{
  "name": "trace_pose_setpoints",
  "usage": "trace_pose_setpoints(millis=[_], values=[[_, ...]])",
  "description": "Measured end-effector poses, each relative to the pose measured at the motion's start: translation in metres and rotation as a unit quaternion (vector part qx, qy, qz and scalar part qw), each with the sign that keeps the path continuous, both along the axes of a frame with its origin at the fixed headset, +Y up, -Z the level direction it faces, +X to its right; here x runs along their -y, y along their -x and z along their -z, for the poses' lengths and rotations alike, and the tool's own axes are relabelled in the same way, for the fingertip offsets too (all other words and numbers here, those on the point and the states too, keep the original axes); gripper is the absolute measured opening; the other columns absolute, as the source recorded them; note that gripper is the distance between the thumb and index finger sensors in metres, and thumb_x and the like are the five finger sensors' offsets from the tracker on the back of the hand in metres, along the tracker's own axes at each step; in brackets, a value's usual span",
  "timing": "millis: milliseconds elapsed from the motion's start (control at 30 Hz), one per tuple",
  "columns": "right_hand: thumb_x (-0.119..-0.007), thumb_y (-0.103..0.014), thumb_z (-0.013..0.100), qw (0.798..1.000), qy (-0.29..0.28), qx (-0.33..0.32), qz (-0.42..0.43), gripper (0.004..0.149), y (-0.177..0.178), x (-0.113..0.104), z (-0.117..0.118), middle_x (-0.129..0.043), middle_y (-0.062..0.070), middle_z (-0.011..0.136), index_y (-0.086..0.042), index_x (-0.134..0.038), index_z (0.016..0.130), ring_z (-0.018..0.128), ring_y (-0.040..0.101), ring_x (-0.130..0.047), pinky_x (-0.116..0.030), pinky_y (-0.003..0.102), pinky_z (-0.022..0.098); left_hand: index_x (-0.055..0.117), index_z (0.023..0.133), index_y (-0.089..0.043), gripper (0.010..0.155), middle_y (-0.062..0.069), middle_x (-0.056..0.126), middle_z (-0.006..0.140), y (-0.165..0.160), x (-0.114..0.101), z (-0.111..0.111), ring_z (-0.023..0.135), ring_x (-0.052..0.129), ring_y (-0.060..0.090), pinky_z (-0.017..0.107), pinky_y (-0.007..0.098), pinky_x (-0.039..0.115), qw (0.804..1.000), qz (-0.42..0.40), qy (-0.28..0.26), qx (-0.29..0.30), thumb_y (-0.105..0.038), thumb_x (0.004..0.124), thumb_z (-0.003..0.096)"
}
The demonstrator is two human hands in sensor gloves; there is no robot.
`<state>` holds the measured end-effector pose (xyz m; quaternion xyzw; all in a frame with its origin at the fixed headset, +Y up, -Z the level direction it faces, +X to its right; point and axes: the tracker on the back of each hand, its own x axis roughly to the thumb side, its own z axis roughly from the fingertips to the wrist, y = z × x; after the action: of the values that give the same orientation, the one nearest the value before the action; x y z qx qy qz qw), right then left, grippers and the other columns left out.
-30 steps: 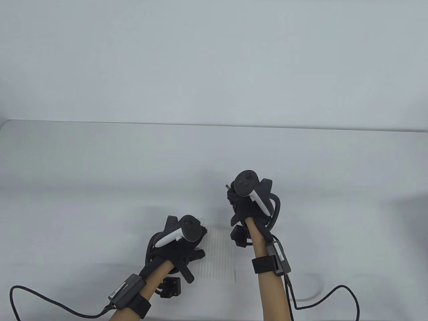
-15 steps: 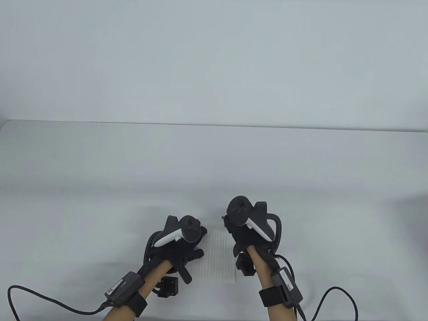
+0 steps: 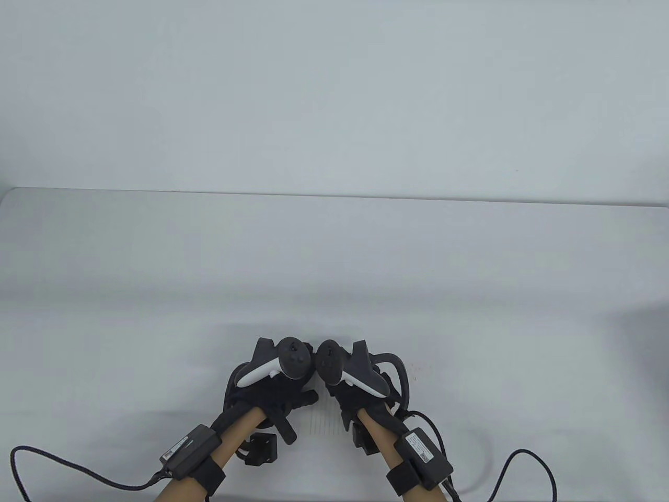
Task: Apply wax crayon on paper
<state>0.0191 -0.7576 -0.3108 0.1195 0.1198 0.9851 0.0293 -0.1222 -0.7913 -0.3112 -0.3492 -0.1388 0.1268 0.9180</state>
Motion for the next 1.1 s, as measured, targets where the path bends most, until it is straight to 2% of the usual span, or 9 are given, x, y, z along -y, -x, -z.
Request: trace_pose_setpoints(millis=[267,400,733,1100], values=[[-0.072,-0.032,0.055,0.999,-0.016,-0.016,-0.036,0.043,0.006,0.005,-0.004,-0.088,0.005,0.067,-0.018,-0.072,0.095,0.045,0.011,-0.093,-0.082,0.035,0.039,0.009,0.113,-0.038,0.074,-0.014,-0.004,0.120,-0.002,-0.001,0.000,0.114,-0.008,0.019,0.079,0.055,-0.008,1.000,0.013,-0.012,0.005,-0.045,0.060,0.0608],[-0.073,-0.032,0.055,0.996,-0.046,-0.031,-0.068,0.042,0.011,0.005,-0.007,-0.089,0.005,0.066,-0.019,-0.073,0.094,0.044,0.011,-0.093,-0.082,0.035,0.038,0.010,0.113,-0.038,0.074,-0.015,-0.003,0.121,-0.002,-0.001,0.000,0.113,-0.012,0.015,0.078,0.052,-0.011,1.000,0.015,-0.017,0.007,-0.046,0.061,0.0601],[-0.073,-0.032,0.054,0.991,-0.078,-0.049,-0.099,0.042,0.017,0.005,-0.012,-0.090,0.005,0.065,-0.018,-0.074,0.093,0.043,0.011,-0.093,-0.082,0.035,0.038,0.008,0.112,-0.039,0.074,-0.015,-0.005,0.120,-0.001,0.001,0.001,0.115,-0.009,0.017,0.079,0.053,-0.009,1.000,0.014,-0.011,0.006,-0.047,0.060,0.0602],[-0.075,-0.032,0.053,0.991,-0.062,-0.059,-0.099,0.041,0.019,0.004,-0.015,-0.092,0.005,0.063,-0.017,-0.077,0.092,0.041,0.010,-0.095,-0.084,0.035,0.036,0.005,0.111,-0.039,0.074,-0.016,-0.007,0.119,-0.001,0.000,0.000,0.113,-0.011,0.017,0.078,0.054,-0.008,1.000,0.019,-0.001,0.009,-0.048,0.058,0.0603]])
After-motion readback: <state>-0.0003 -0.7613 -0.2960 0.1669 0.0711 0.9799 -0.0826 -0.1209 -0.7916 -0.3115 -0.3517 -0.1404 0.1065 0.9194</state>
